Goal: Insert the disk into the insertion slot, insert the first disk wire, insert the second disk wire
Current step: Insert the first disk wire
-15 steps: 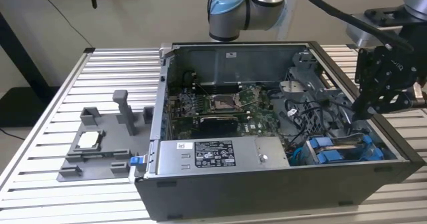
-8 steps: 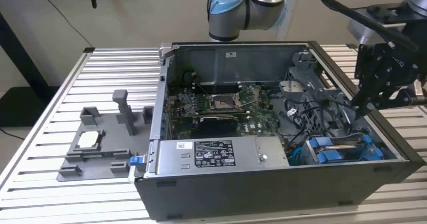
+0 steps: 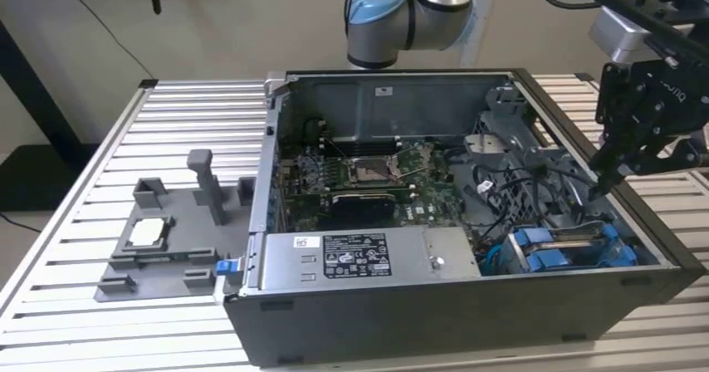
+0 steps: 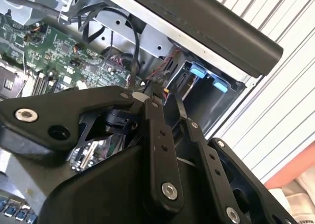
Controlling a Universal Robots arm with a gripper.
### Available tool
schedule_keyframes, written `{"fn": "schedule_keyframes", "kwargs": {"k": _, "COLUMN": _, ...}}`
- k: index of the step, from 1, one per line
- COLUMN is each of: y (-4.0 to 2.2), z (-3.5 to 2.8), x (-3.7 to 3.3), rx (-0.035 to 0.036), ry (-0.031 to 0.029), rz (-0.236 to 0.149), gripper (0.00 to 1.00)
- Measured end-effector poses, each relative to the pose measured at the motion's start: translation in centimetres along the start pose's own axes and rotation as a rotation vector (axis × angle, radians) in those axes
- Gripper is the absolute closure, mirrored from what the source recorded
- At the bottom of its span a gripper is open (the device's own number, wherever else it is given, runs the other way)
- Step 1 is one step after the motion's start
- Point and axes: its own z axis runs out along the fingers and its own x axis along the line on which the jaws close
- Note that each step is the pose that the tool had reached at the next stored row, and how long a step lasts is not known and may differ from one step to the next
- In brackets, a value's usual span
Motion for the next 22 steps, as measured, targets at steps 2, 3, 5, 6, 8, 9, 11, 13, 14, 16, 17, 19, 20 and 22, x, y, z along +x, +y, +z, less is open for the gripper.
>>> {"fn": "schedule_keyframes", "kwargs": {"k": 2, "y": 0.00, "z": -0.02, "x": 0.19, "rx": -0.0007, "ry": -0.0004, "rz": -0.007, "gripper": 0.73}}
{"fn": "schedule_keyframes", "kwargs": {"k": 3, "y": 0.00, "z": -0.04, "x": 0.32, "rx": -0.0010, "ry": -0.0004, "rz": -0.010, "gripper": 0.73}}
{"fn": "schedule_keyframes", "kwargs": {"k": 5, "y": 0.08, "z": -0.04, "x": 0.76, "rx": 0.0002, "ry": -0.0019, "rz": -0.014, "gripper": 0.73}}
{"fn": "schedule_keyframes", "kwargs": {"k": 6, "y": 0.17, "z": 0.03, "x": 0.98, "rx": 0.0034, "ry": -0.0037, "rz": -0.016, "gripper": 0.73}}
{"fn": "schedule_keyframes", "kwargs": {"k": 8, "y": 0.42, "z": 0.18, "x": 1.28, "rx": 0.0119, "ry": -0.0057, "rz": -0.019, "gripper": 0.73}}
{"fn": "schedule_keyframes", "kwargs": {"k": 9, "y": 0.61, "z": 0.27, "x": 1.34, "rx": 0.0173, "ry": -0.0067, "rz": -0.021, "gripper": 0.73}}
{"fn": "schedule_keyframes", "kwargs": {"k": 11, "y": 0.95, "z": 0.42, "x": 1.37, "rx": 0.0266, "ry": -0.0107, "rz": -0.026, "gripper": 0.73}}
{"fn": "schedule_keyframes", "kwargs": {"k": 13, "y": 1.14, "z": 0.58, "x": 1.40, "rx": 0.0354, "ry": -0.0141, "rz": -0.035, "gripper": 0.73}}
{"fn": "schedule_keyframes", "kwargs": {"k": 14, "y": 1.21, "z": 0.67, "x": 1.41, "rx": 0.0393, "ry": -0.0146, "rz": -0.041, "gripper": 0.73}}
{"fn": "schedule_keyframes", "kwargs": {"k": 16, "y": 1.30, "z": 0.81, "x": 1.43, "rx": 0.0477, "ry": -0.0155, "rz": -0.055, "gripper": 0.73}}
{"fn": "schedule_keyframes", "kwargs": {"k": 17, "y": 1.32, "z": 0.89, "x": 1.44, "rx": 0.0526, "ry": -0.0164, "rz": -0.063, "gripper": 0.73}}
{"fn": "schedule_keyframes", "kwargs": {"k": 19, "y": 1.34, "z": 1.00, "x": 1.46, "rx": 0.0604, "ry": -0.0179, "rz": -0.085, "gripper": 0.73}}
{"fn": "schedule_keyframes", "kwargs": {"k": 20, "y": 1.34, "z": 1.05, "x": 1.46, "rx": 0.0636, "ry": -0.0189, "rz": -0.098, "gripper": 0.73}}
{"fn": "schedule_keyframes", "kwargs": {"k": 22, "y": 1.39, "z": 1.17, "x": 1.47, "rx": 0.0695, "ry": -0.0208, "rz": -0.117, "gripper": 0.73}}
